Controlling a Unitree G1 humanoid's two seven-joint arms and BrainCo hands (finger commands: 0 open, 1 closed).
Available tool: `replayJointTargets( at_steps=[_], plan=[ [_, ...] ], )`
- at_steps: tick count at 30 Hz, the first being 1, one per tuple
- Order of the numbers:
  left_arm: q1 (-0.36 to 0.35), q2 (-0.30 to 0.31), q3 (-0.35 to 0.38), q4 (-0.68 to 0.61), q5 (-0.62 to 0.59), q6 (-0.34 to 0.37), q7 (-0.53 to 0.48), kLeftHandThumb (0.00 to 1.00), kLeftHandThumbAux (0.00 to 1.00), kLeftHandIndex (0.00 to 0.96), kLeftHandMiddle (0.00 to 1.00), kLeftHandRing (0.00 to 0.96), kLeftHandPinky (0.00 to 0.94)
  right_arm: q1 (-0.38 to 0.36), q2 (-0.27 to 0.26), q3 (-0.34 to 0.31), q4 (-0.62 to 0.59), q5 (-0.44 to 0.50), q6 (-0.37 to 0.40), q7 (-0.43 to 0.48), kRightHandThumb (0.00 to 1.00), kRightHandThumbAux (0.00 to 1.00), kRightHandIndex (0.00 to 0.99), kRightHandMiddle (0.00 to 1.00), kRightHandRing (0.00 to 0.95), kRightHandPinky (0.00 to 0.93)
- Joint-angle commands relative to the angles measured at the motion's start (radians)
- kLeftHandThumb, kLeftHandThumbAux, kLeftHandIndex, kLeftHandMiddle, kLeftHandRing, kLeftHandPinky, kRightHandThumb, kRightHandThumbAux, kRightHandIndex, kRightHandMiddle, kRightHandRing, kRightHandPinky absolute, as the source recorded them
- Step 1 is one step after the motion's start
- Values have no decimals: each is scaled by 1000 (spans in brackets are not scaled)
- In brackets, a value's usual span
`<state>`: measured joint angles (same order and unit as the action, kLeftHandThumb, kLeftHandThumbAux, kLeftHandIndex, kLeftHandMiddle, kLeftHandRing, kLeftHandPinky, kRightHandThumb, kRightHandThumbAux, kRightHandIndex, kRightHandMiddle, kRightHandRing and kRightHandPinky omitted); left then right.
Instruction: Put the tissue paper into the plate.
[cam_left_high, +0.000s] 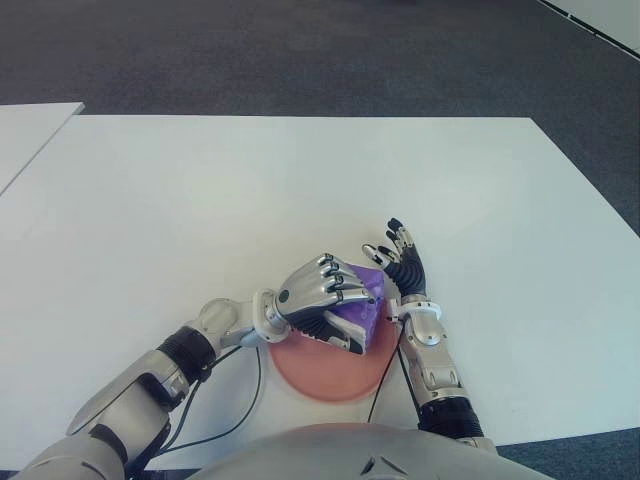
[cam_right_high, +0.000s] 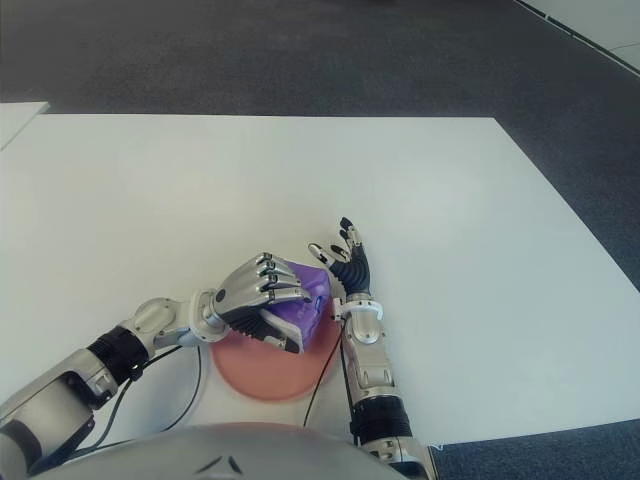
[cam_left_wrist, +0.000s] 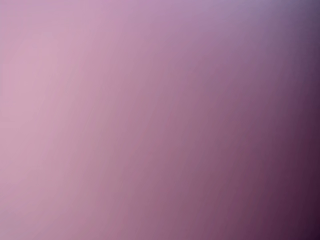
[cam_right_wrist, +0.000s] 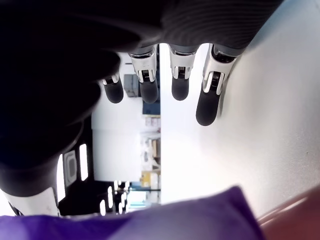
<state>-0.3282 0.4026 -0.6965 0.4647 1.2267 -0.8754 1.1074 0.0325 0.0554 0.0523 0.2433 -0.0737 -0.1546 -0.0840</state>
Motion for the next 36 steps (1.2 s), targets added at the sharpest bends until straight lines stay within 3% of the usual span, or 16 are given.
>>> replayJointTargets(
  at_steps=[1,29,31,33,36],
  plan=[
    [-2,16,-18,15,7,15,24,718,700,443,860,852,852,52,9,0,46,6,68,0,79,678,54,44,0,0],
    [-2,98,-34,-66,32,125,45,715,701,443,853,845,847,56,5,3,39,13,71,9,81,693,62,49,0,0],
    [-1,113,-29,-82,24,120,38,716,700,443,849,843,844,31,-2,-6,94,14,51,11,79,690,64,48,0,0],
    [0,125,-24,-98,14,112,27,716,700,443,845,841,839,18,-5,-10,122,14,41,10,78,687,65,47,0,0],
    [-3,171,10,-178,-83,49,-104,711,701,443,832,829,811,40,1,-1,68,6,66,2,78,686,66,47,0,0]
  ],
)
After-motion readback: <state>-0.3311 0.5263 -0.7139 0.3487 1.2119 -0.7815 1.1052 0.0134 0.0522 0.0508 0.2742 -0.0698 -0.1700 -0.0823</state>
